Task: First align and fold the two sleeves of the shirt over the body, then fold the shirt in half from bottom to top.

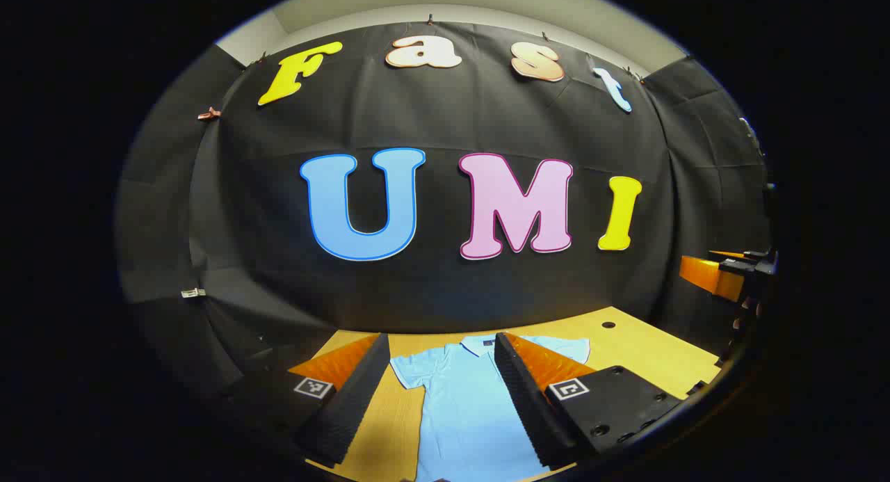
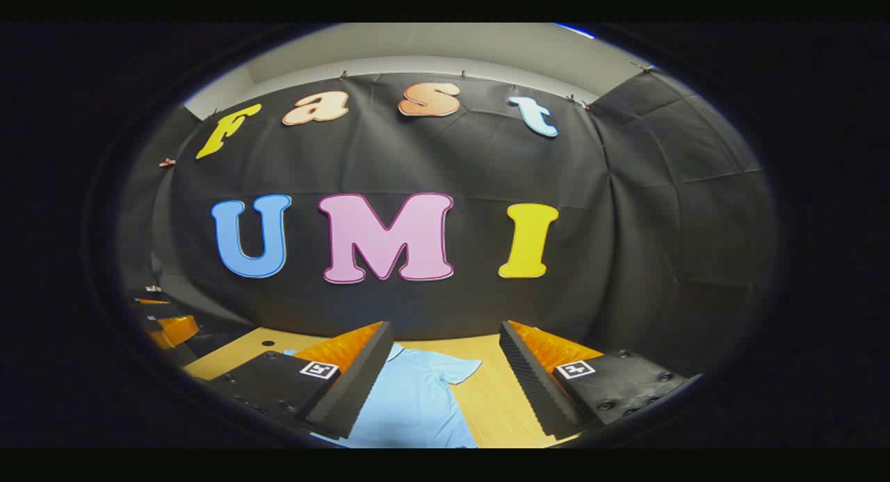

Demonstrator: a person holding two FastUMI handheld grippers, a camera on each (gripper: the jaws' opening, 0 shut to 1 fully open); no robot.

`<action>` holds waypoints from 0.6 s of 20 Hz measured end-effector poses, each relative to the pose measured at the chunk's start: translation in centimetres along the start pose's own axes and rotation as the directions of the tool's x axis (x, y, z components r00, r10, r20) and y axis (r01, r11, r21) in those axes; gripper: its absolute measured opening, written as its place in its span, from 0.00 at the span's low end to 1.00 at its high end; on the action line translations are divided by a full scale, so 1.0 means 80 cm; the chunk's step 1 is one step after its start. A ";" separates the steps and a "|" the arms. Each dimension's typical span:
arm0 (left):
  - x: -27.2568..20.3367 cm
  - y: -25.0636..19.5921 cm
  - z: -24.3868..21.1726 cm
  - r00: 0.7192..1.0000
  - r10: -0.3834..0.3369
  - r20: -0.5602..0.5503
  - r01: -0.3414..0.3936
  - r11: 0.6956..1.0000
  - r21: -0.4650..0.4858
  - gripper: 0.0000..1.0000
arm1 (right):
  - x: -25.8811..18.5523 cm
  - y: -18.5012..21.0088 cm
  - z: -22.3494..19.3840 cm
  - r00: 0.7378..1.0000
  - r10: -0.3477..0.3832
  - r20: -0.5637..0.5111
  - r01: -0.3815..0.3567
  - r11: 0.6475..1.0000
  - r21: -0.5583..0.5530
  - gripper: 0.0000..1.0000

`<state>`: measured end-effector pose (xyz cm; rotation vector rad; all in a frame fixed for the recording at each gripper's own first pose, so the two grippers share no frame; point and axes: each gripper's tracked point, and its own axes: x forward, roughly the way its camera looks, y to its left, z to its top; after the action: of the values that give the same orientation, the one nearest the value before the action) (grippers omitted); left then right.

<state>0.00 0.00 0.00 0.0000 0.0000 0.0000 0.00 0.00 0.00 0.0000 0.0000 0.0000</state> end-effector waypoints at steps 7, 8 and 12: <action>0.008 -0.005 -0.002 1.000 -0.009 0.001 0.009 1.000 0.002 0.97 | 0.002 -0.004 0.002 1.000 -0.007 0.007 0.007 1.000 -0.012 0.97; 0.009 -0.006 -0.002 1.000 -0.010 0.000 0.010 1.000 0.005 0.97 | 0.002 -0.004 -0.001 1.000 -0.006 0.003 0.006 1.000 -0.013 0.97; 0.008 -0.010 -0.002 1.000 -0.013 -0.001 0.013 1.000 0.012 0.97 | 0.004 -0.003 -0.005 1.000 -0.003 -0.006 0.003 1.000 -0.011 0.97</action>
<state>0.60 -0.80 -0.19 0.0119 0.0011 -0.0126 0.36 -0.21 -0.41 -0.0111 0.0065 -0.0034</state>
